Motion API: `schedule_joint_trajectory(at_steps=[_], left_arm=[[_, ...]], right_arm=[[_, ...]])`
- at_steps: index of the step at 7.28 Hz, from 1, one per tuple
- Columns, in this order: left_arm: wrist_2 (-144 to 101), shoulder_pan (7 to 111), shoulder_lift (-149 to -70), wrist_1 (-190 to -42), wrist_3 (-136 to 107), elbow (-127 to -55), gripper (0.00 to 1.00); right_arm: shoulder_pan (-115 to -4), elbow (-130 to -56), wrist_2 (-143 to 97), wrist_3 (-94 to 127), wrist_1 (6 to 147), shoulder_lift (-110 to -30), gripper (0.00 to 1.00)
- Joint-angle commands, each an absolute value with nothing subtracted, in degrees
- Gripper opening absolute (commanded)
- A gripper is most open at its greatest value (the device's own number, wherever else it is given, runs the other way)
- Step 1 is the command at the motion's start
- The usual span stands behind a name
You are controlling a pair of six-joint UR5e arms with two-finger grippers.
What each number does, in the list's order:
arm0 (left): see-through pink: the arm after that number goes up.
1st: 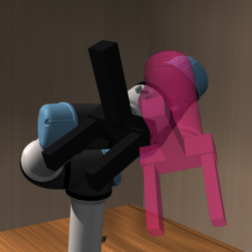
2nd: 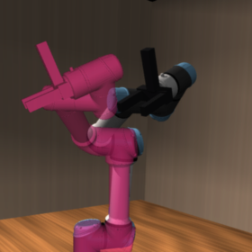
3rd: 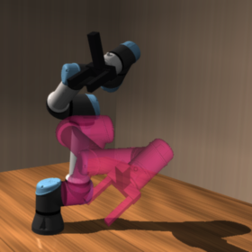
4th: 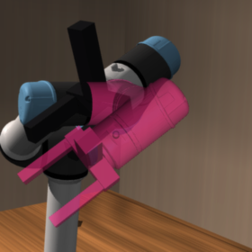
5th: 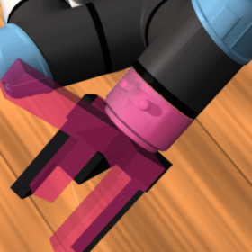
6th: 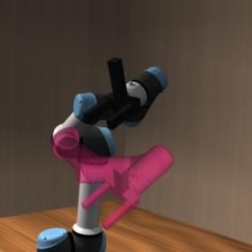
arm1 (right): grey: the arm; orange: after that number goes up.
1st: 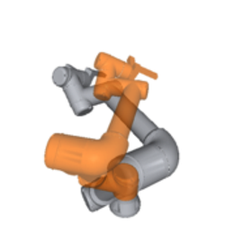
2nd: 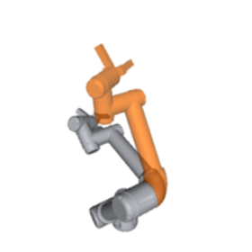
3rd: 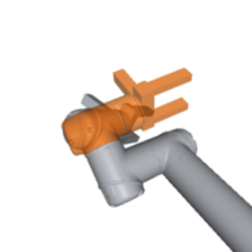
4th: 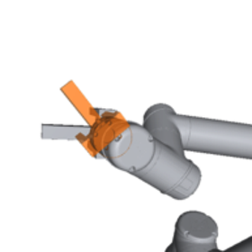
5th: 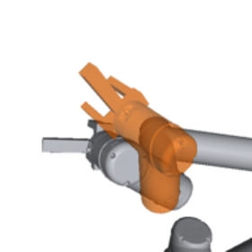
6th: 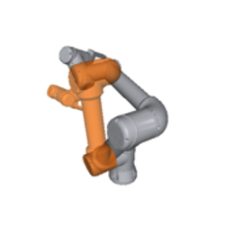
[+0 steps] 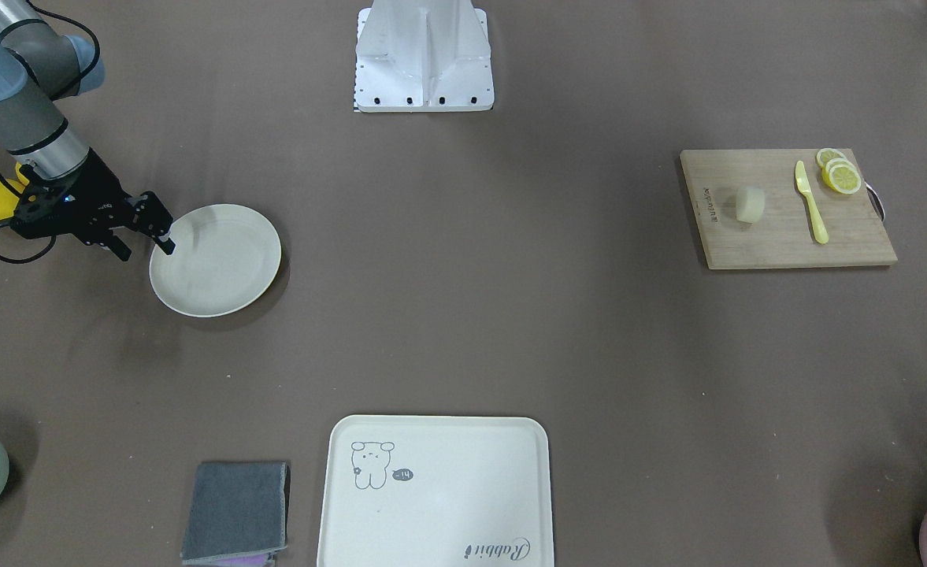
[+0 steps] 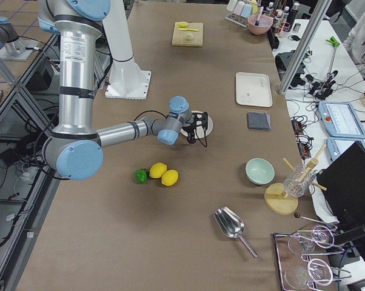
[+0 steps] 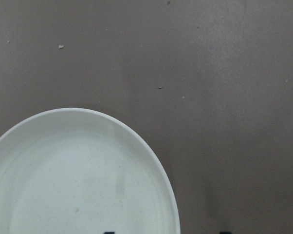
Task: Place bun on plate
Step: 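Move the right gripper in to the rim of the white plate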
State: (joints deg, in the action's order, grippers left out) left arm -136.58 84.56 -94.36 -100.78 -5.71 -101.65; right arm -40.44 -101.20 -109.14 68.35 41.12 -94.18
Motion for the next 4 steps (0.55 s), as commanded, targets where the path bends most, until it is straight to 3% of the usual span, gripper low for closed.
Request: schedule_joint_trajectory(at_steps=[1, 2, 4], left_arm=[[-136.6, 84.5, -94.4, -100.8, -5.8, -101.7, 0.98], [-136.6, 84.5, -94.4, -100.8, -5.8, -101.7, 0.98], [-136.6, 84.5, -94.4, -100.8, -5.8, -101.7, 0.98]], right_arm=[[-38.5, -101.0, -107.6, 72.3, 41.0, -94.1, 0.05], [-37.5, -101.1, -106.1, 72.4, 41.0, -94.1, 0.0], [-36.4, -101.1, -104.9, 72.4, 41.0, -94.1, 0.0]])
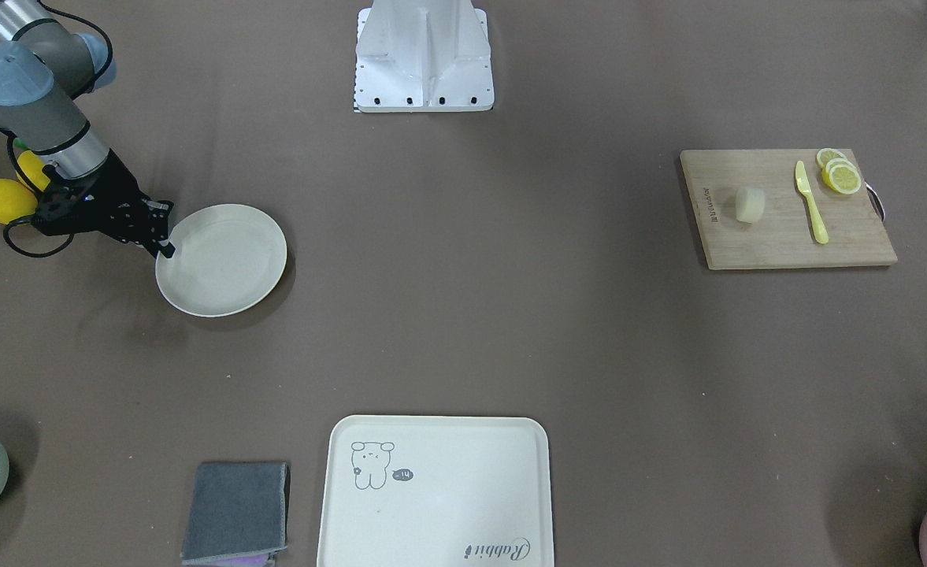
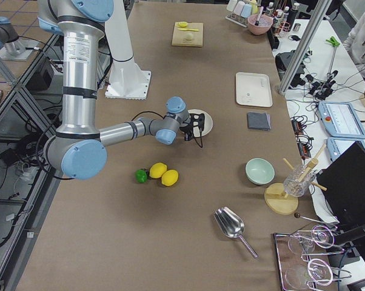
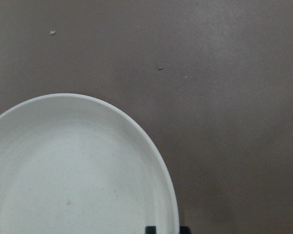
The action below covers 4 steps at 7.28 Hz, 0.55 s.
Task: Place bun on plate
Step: 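Push the white plate with the right gripper toward the table centre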
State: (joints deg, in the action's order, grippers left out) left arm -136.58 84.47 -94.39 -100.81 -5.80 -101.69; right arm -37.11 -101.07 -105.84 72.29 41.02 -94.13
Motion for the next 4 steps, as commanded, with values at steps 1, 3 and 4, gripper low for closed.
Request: schedule_joint_trajectory(at_steps=[1, 3, 4], left_arm=[[-136.6, 84.5, -94.4, -100.8, -6.5, -101.7, 0.98], [-136.6, 84.5, -94.4, -100.8, -6.5, -101.7, 0.98], [-136.6, 84.3, -94.4, -100.8, -6.5, -101.7, 0.98]], right_arm=[[-36.4, -101.9, -104.9, 72.5, 41.1, -94.0, 0.0], [-36.4, -105.4, -105.4, 74.3, 41.7, -92.6, 0.0], [-36.2, -105.4, -105.2, 79.5, 42.1, -88.9, 0.0]])
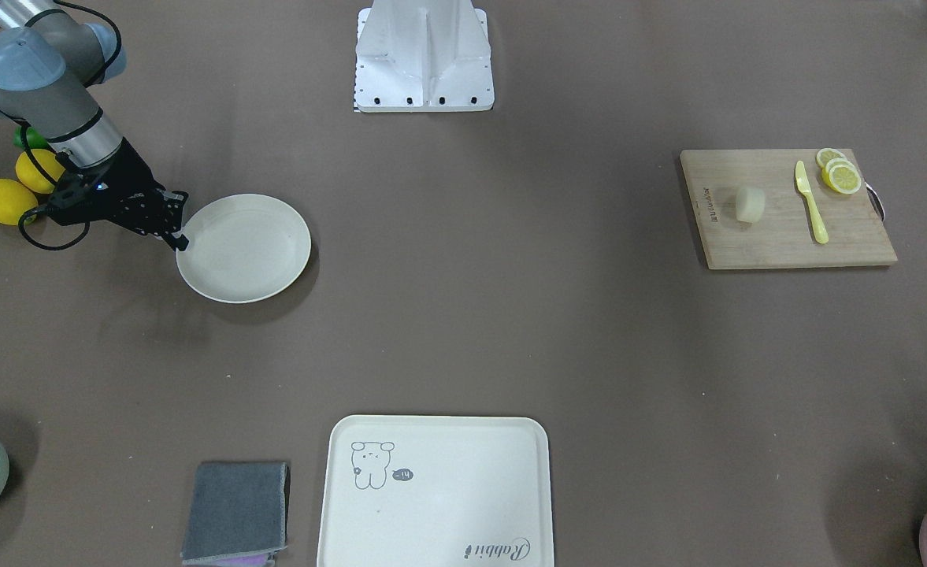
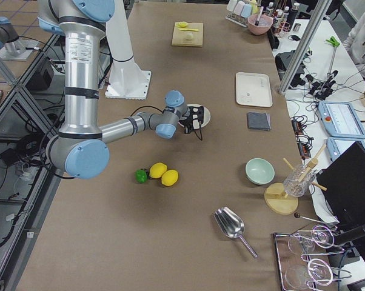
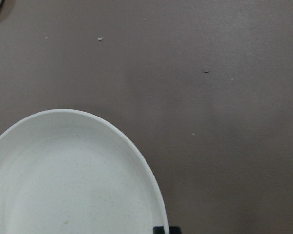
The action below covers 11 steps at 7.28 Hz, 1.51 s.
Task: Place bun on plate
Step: 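Push the white plate with the right gripper toward the table centre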
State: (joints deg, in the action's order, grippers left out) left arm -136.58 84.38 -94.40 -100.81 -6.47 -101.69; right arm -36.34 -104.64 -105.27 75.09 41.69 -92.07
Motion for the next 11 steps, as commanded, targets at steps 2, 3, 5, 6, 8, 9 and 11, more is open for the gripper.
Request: schedule_joint_trajectory(at_steps=[2, 3, 5, 6, 8, 9, 11], left_arm=[[-136.6, 84.3, -94.4, -100.8, -6.6, -101.7, 0.98], [-136.6, 84.3, -94.4, -100.8, -6.6, -101.7, 0.98], [-136.6, 84.3, -94.4, -100.8, -6.6, -101.6, 0.98], [-136.6, 84.3, -94.4, -100.7, -6.7, -101.6, 0.98], [-136.6, 84.1, -94.4, -100.8, -6.7, -101.4, 0.98], [-136.6, 84.1, -94.4, -100.8, -7.0, -101.5, 0.98], [-136.6, 84.0, -94.6, -100.8, -7.7, -101.5, 0.98]], right_arm=[[-32.0, -105.4, -99.3, 87.8, 52.2, -78.1, 0.0], [-28.6, -105.1, -95.0, 90.2, 58.6, -72.3, 0.0], [-23.1, -104.7, -90.5, 93.9, 70.4, -63.1, 0.0], [-20.1, -103.0, -87.3, 95.4, 72.8, -59.9, 0.0], [-17.7, -100.2, -85.3, 96.7, 74.2, -56.9, 0.0], [-17.1, -97.6, -84.2, 96.8, 74.2, -54.6, 0.0], [-17.0, -95.5, -83.6, 96.6, 74.2, -53.2, 0.66]])
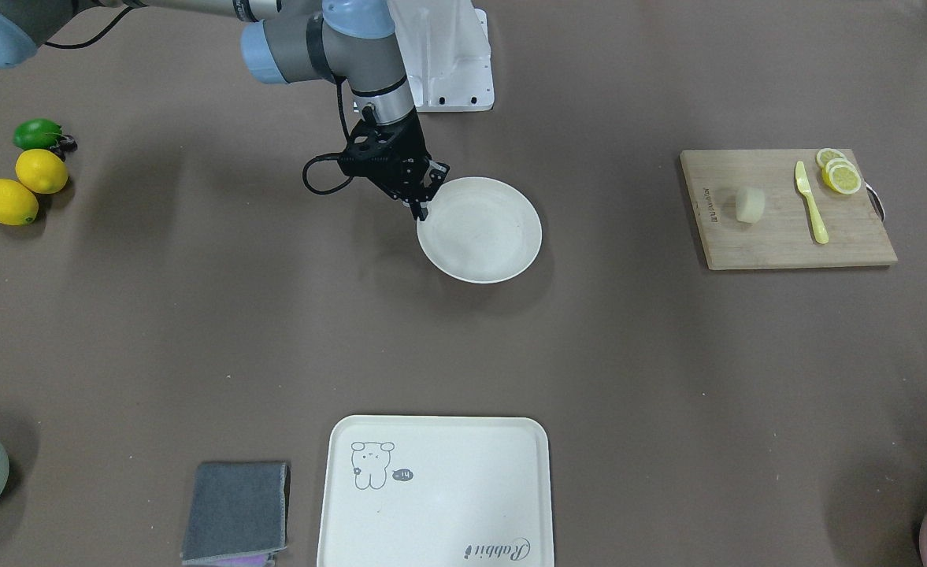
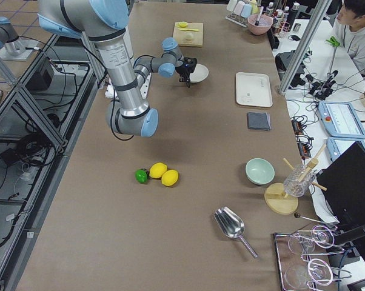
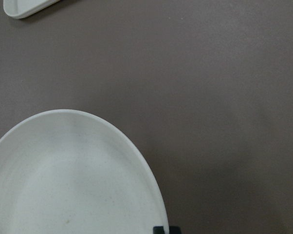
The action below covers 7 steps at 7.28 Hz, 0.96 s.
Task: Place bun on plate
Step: 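Push the white plate with the right gripper toward the table centre, then lift the right gripper away from the plate and retract it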
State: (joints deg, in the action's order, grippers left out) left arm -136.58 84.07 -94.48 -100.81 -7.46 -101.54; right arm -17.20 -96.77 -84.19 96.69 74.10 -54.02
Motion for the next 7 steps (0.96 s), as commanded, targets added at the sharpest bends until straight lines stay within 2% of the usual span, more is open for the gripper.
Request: schedule_joint_trajectory(at_steps=[1, 3, 5, 7], left_arm=[[-136.6, 83.7, -94.7, -100.8, -7.8, -101.4, 0.98], [-136.6, 82.4, -94.6, -101.4, -10.7, -101.5, 0.98], [-136.6, 77.6, -91.9, -109.6, -22.2, -101.7, 0.98], [-135.9, 69.5, -86.6, -121.5, -36.2, -101.3, 0.96]], right_arm=[[-17.2, -95.8, -82.5, 95.7, 74.2, -53.3, 1.0], [-23.4, -98.4, -88.3, 91.1, 76.6, -53.3, 1.0], [-35.2, -103.9, -101.9, 82.1, 84.9, -55.0, 1.0], [-48.4, -106.9, -114.3, 65.7, 86.3, -62.4, 1.0]])
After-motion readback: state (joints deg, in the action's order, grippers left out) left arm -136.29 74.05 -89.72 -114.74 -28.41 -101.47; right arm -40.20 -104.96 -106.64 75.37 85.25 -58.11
